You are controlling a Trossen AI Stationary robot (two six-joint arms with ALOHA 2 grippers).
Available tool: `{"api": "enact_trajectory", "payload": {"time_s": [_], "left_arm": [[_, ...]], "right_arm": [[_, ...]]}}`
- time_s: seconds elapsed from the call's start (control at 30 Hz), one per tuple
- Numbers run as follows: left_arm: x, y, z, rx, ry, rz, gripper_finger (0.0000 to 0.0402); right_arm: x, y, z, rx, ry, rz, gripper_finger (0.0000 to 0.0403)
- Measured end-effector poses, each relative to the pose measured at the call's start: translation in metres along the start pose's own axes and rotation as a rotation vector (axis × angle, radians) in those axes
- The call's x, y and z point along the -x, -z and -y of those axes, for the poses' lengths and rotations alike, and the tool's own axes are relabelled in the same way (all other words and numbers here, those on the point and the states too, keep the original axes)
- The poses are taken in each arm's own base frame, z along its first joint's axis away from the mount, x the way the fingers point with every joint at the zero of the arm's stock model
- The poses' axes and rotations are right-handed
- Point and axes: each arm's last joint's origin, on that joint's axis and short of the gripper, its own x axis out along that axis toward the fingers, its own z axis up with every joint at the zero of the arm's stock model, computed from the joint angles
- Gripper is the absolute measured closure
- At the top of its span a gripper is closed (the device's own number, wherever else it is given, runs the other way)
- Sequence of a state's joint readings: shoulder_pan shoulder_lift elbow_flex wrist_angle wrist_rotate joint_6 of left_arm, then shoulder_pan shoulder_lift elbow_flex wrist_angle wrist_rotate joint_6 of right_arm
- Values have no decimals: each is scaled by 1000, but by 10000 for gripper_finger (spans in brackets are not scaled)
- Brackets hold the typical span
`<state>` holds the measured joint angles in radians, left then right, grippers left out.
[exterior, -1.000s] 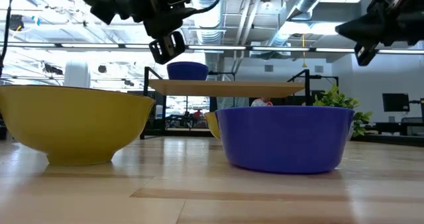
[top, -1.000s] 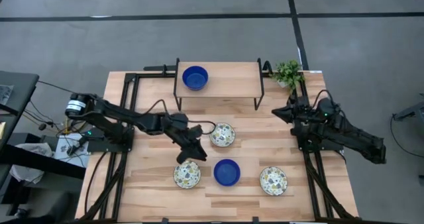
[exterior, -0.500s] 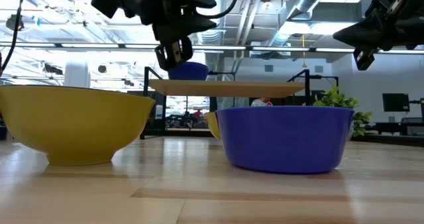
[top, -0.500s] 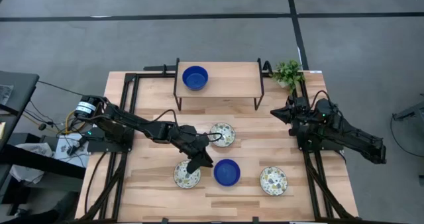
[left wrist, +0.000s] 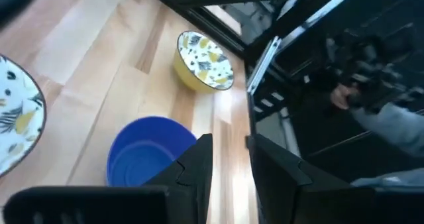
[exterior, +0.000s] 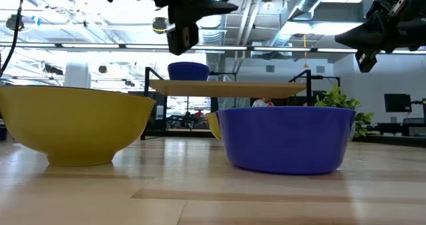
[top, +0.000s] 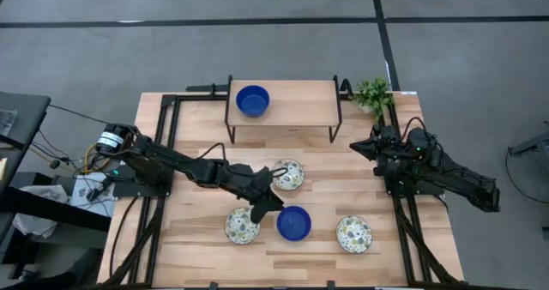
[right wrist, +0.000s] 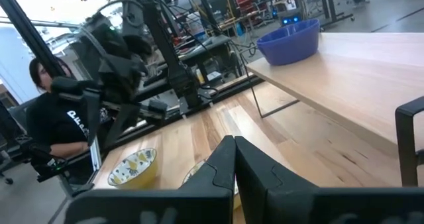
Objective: Pick & Place Mini bowls
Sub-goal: Stack the blue bowl on the blue bowls on the shelf
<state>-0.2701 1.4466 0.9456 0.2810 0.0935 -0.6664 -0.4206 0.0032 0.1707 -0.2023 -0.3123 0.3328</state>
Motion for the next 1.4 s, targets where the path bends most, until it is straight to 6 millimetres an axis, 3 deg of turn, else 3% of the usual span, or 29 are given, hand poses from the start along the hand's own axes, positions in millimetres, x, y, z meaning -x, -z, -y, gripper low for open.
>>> {"api": "enact_trajectory", "payload": {"time_s": [0.2,0.43,0.83,1.13,1.4], "left_arm": [[2,-4,28,-48,-151,-112,303],[1,-13,41,-32,-215,-56,303],[-64,-14,24,87,-384,-125,303],[-78,1,6,289,-537,-204,303],[-79,8,9,372,-532,-235,303]], "right_arm": [[0,0,0,0,0,0,403],[0,0,0,0,0,0,403],[0,0,0,1,0,-2,403],[0,1,0,0,2,-9,403],[0,2,1,-5,8,-25,403]]}}
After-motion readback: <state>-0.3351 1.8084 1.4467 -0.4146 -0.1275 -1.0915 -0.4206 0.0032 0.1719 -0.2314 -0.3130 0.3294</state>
